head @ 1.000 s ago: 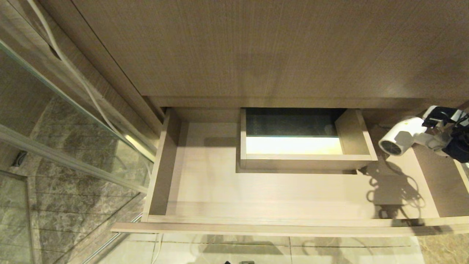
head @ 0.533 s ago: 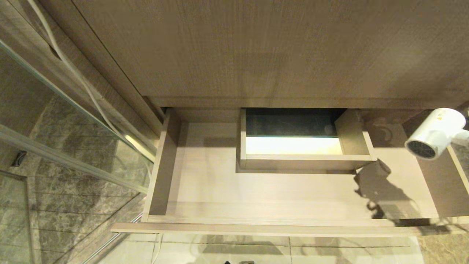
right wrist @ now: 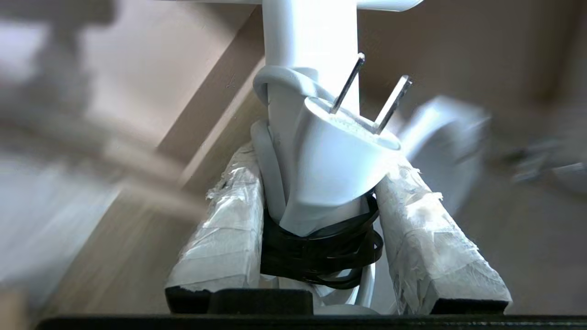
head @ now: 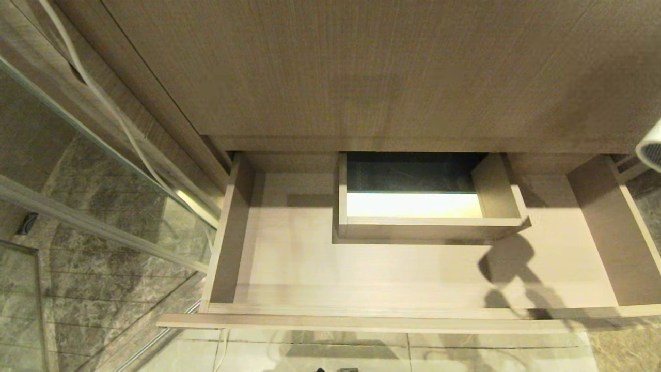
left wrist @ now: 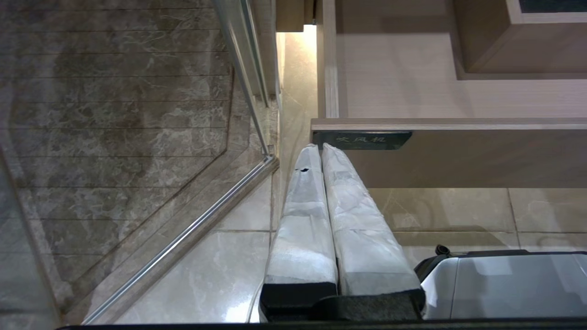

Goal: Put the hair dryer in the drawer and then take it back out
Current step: Place it on the countertop

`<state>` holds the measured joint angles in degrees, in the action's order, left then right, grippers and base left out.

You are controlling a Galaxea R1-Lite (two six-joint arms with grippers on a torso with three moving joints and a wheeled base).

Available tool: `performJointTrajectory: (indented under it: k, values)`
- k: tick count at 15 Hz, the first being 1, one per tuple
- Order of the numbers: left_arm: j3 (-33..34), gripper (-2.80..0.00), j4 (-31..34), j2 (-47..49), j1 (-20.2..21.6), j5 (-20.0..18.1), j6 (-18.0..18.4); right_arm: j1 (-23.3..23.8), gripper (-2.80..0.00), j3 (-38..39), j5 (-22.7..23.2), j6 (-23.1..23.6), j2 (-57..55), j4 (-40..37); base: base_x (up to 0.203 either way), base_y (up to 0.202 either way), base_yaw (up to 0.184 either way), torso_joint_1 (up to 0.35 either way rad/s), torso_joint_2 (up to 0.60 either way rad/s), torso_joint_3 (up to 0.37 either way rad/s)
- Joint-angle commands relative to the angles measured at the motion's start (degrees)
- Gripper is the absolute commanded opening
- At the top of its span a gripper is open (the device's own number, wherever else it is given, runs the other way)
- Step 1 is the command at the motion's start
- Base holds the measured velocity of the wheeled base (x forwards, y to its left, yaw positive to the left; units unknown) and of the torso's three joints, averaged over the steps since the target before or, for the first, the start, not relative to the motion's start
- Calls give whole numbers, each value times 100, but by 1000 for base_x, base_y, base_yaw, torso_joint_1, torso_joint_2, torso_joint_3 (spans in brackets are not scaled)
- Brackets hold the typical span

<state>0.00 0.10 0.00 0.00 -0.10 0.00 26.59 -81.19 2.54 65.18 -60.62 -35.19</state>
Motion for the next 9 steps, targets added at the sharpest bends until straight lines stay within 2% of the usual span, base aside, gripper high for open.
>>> performJointTrajectory:
  k: [1, 5, 6, 7, 9]
  values:
    - [0, -280, -1, 0, 0, 2, 0, -8, -280, -867, 252, 25, 148, 24, 0, 0, 0, 0, 0, 0]
    - [0, -280, -1, 0, 0, 2, 0, -7, -280, -2785, 555, -29, -810, 36, 0, 0, 0, 0, 0, 0]
    - [0, -280, -1, 0, 0, 2, 0, -6, -280, -3021, 580, -121, -999, 74, 0, 0, 0, 0, 0, 0]
    - [0, -280, -1, 0, 0, 2, 0, -5, -280, -3053, 604, -358, -1014, 228, 0, 0, 0, 0, 0, 0]
    - [0, -280, -1, 0, 0, 2, 0, -19, -280, -3036, 611, -515, -987, 541, 0, 0, 0, 0, 0, 0]
